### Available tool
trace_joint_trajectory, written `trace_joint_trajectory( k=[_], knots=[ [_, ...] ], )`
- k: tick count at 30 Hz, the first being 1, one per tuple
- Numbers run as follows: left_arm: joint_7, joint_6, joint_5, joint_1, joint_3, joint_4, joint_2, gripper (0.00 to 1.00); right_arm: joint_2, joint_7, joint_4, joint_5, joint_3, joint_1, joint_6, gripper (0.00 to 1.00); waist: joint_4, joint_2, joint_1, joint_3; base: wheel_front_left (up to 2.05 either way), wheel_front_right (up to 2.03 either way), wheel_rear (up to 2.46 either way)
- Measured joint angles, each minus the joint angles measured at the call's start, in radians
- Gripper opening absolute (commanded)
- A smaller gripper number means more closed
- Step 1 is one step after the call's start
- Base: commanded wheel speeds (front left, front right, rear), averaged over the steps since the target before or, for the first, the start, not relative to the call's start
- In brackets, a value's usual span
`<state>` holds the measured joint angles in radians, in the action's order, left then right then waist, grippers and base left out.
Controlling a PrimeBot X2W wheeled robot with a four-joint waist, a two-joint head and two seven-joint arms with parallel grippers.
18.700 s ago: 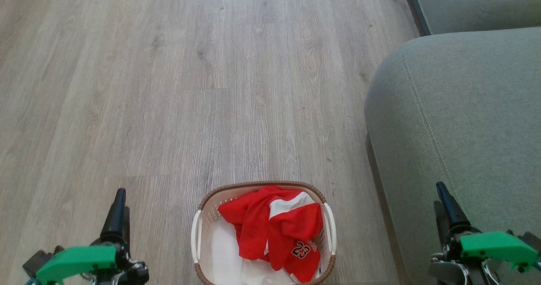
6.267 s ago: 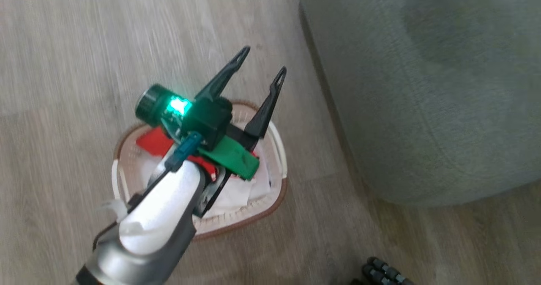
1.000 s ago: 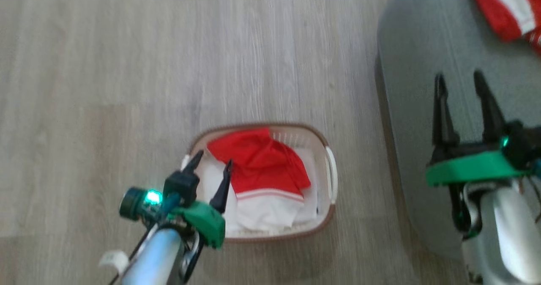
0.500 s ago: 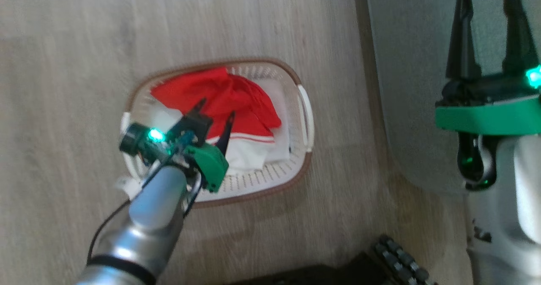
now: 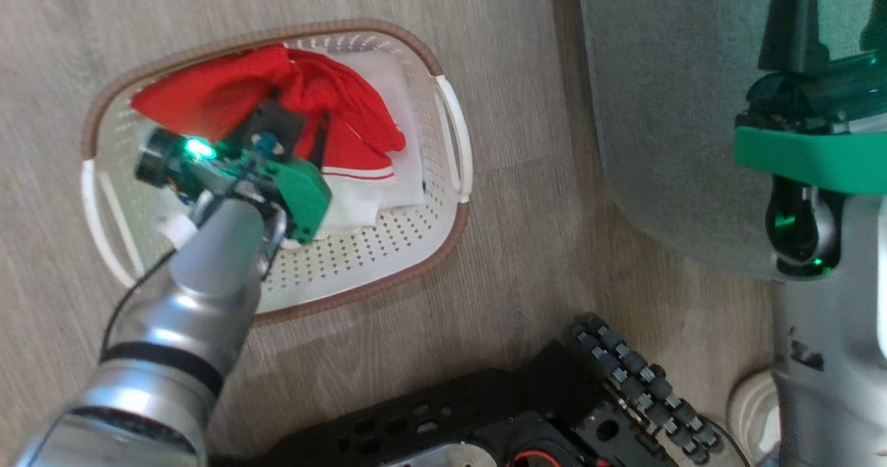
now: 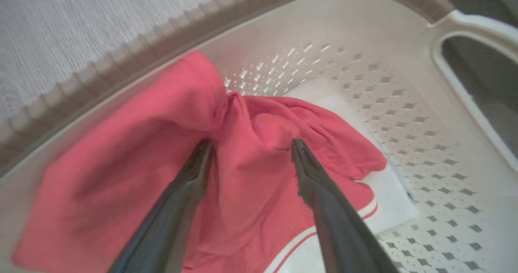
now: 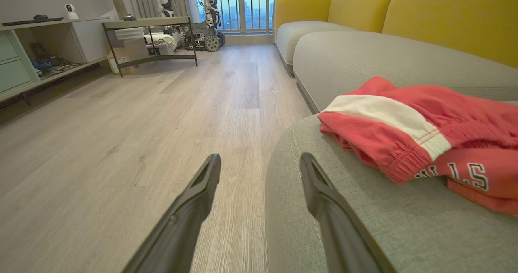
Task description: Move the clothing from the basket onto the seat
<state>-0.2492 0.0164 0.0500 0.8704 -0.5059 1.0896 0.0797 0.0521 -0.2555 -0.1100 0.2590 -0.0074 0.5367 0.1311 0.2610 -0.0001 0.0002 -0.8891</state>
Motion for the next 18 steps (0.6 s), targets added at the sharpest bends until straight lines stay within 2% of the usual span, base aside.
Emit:
trace_joint_trajectory(
  k=[3,6,7,14,18],
  knots=[
    [0.0,0.016,0.0,0.032,0.002,0.018,0.013,1.0,0.0,0.0,-0.006,0.005,0.002,0.011,0.0,1.0,0.01,0.0,0.0,-0.024,0.0,0.0,0.0],
    [0.0,0.01,0.0,0.043,-0.001,0.037,0.01,0.14,0.0,0.0,-0.006,0.005,0.009,0.011,0.0,1.0,0.009,0.0,-0.0001,-0.033,0.0,0.0,0.0],
    [0.0,0.009,0.001,0.044,-0.002,0.038,0.008,0.0,0.0,0.0,-0.006,0.005,0.008,0.011,0.0,1.0,0.006,0.0,-0.0001,-0.033,0.0,0.0,0.0],
    [0.0,-0.009,0.017,0.029,-0.015,-0.009,-0.007,0.0,0.0,0.0,0.014,-0.006,0.011,0.011,0.0,1.0,-0.013,0.0,-0.0001,0.007,0.0,0.0,0.0],
    [0.0,-0.034,0.017,-0.027,-0.039,-0.06,-0.017,0.0,0.0,0.0,0.042,-0.021,0.013,0.009,0.0,1.0,-0.029,0.0,-0.0002,0.053,0.0,0.0,0.0]
  ],
)
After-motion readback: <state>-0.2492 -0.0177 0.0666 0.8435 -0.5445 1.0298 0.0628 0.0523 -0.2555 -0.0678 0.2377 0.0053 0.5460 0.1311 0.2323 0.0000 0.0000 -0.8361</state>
